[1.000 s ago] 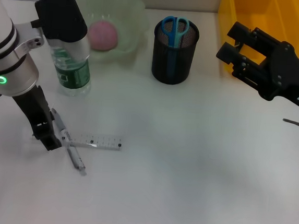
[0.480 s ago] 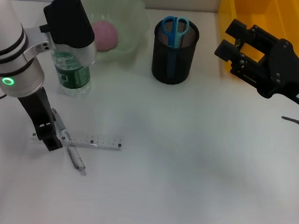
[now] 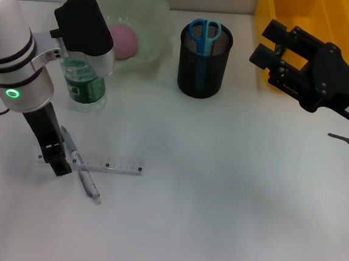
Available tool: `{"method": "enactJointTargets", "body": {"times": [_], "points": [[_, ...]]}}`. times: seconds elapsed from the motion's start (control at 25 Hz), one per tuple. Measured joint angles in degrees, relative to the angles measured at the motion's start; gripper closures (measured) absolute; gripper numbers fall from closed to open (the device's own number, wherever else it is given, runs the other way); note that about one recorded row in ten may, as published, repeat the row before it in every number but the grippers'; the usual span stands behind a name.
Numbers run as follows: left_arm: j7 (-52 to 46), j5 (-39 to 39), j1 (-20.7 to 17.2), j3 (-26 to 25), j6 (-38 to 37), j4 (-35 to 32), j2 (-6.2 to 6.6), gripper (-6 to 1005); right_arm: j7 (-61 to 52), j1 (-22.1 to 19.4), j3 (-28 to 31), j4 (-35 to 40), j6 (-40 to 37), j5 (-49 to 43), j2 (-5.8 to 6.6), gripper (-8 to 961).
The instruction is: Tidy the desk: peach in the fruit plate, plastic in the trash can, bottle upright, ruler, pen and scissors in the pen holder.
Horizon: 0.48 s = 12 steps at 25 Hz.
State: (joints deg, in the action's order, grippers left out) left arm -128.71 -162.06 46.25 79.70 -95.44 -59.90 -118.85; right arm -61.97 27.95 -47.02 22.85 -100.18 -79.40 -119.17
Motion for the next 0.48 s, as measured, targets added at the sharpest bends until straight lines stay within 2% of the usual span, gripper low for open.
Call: {"method": "enactJointTargets", "body": {"times": [0.48], "points": [[-0.43, -0.90, 0.63, 0.37, 0.38, 0.83, -0.05, 310, 0.00, 0.00, 0.08, 0.00, -0.16, 0.13, 0.00, 345]]}}
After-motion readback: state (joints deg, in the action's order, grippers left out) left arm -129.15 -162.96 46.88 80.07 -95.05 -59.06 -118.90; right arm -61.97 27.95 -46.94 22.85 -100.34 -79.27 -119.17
